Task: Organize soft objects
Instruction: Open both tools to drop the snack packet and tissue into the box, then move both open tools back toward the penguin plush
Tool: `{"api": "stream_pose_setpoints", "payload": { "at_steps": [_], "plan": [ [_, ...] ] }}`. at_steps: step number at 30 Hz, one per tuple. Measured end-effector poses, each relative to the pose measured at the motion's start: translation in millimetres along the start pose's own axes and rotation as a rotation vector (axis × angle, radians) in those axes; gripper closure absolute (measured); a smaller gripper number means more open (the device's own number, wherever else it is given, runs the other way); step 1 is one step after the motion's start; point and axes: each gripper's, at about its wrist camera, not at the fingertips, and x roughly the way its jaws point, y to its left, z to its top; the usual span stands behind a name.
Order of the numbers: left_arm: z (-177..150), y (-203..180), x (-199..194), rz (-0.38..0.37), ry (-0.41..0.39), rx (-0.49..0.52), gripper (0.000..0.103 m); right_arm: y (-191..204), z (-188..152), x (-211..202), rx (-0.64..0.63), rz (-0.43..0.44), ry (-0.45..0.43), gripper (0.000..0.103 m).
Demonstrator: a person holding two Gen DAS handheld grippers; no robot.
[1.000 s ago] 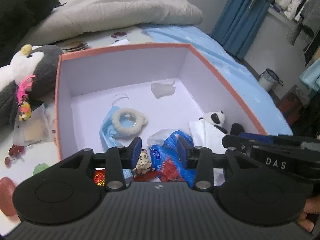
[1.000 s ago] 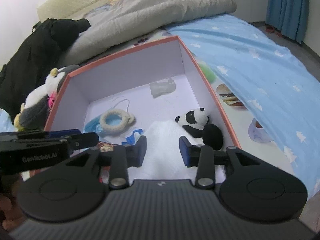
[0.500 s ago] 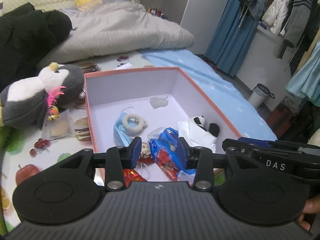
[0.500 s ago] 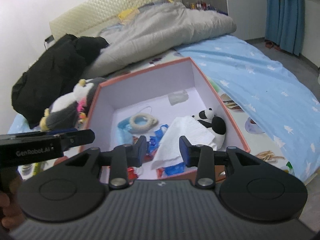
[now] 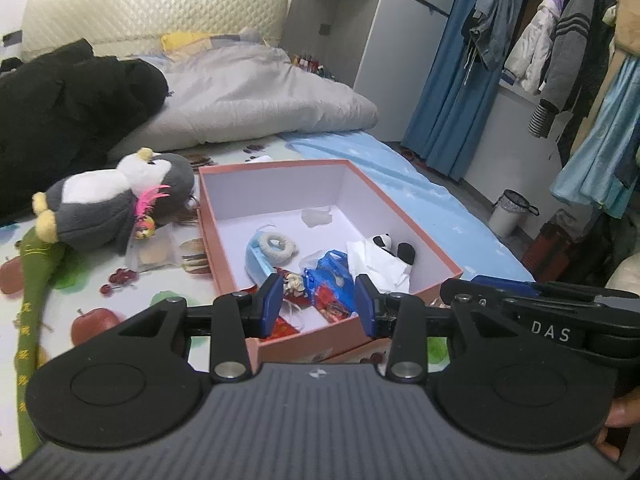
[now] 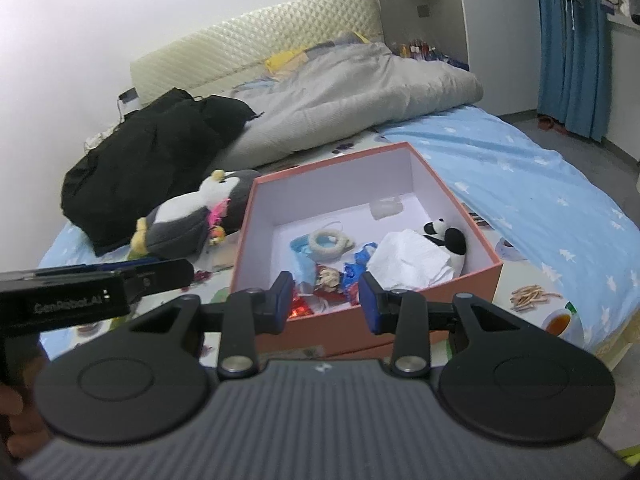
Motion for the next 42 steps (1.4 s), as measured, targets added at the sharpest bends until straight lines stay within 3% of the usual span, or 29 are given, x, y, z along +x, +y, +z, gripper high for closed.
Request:
{"api": "stream_pose_setpoints", "payload": {
  "at_steps": [12, 27, 35, 42],
  "plan": [
    [-31.7, 20.8, -55.6, 0.063, -0.047, -0.054, 0.054, 23.4, -35.8, -18.8, -0.04, 0.056, -0.013, 0.064],
    [-84.3, 47.9, -112.5, 0.179, -0.05, -0.139, 0.05, 73.0, -68.2, -33.1, -0.103, 0.215, -0.004, 0.064],
    [-97.8, 73.5, -123.0, 0.237, -0.022, -0.215, 0.05, 93.4, -76.6, -17.5, -0.11, 0.259, 0.048, 0.064],
    [-96.0, 110.3, -106.8, 0.282, 0.029, -0.281, 0.049, 113.1, -69.2, 9.4, -0.131, 0.26, 0.078, 0.064]
  ]
}}
